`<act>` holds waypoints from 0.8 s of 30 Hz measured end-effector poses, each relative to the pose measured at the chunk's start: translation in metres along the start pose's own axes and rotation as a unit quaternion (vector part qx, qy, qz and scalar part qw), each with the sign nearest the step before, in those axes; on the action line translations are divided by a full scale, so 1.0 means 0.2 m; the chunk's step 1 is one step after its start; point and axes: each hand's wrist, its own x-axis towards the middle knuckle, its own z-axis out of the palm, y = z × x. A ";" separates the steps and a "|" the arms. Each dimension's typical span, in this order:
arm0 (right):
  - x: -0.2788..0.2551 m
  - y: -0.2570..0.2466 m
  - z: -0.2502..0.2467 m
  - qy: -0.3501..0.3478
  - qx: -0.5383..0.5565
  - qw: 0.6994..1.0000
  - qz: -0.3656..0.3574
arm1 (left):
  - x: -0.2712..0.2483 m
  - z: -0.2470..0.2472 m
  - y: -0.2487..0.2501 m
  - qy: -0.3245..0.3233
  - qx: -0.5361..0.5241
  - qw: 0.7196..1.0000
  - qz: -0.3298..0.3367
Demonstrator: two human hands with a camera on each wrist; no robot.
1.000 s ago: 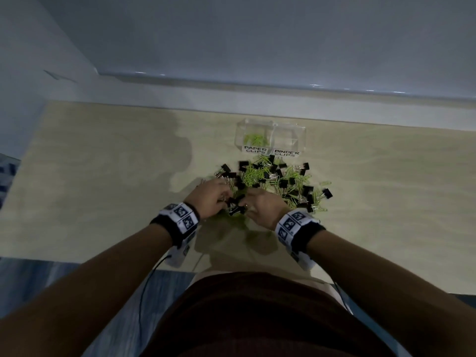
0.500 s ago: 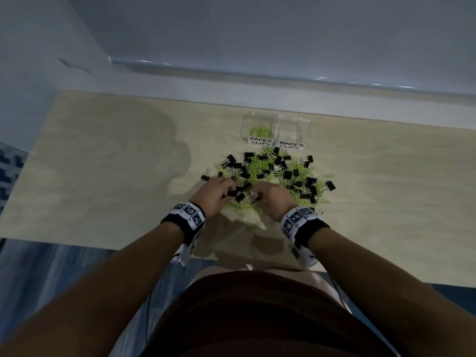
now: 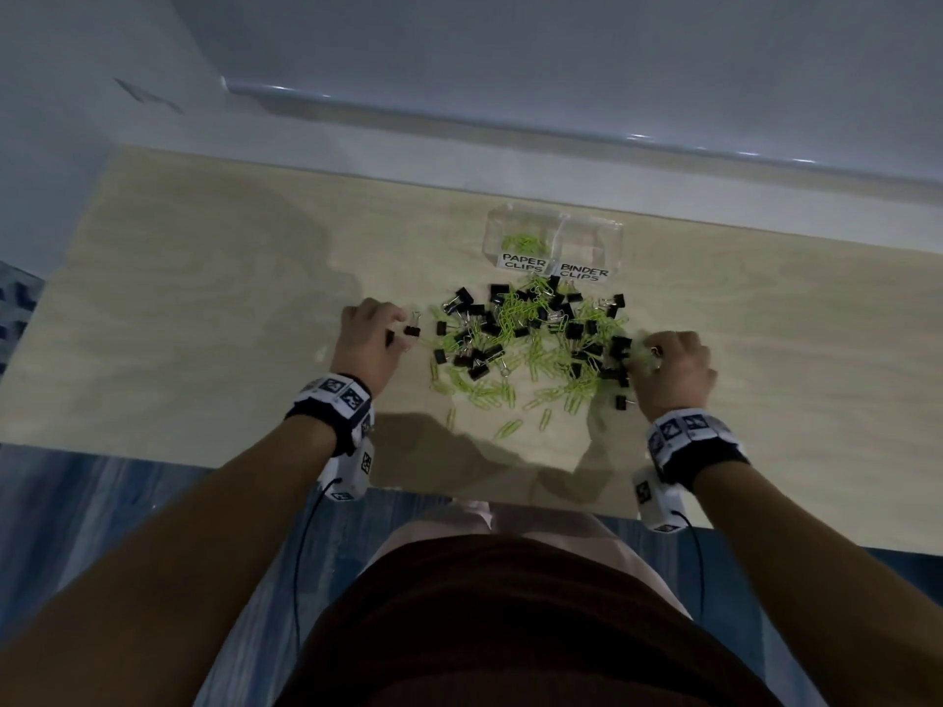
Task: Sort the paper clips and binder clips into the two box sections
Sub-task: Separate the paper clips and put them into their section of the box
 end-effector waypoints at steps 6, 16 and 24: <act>-0.18 -0.46 0.18 -0.124 0.068 0.966 -0.216 | -0.05 0.13 0.29 -0.076 -0.008 0.996 0.038; -0.24 -0.67 0.33 -0.180 -0.005 0.959 -0.219 | -0.03 0.17 0.31 -0.064 -0.058 0.996 0.009; -0.24 -0.68 0.31 -0.144 0.008 0.950 -0.277 | -0.01 -0.01 0.05 0.014 -0.022 0.999 -0.026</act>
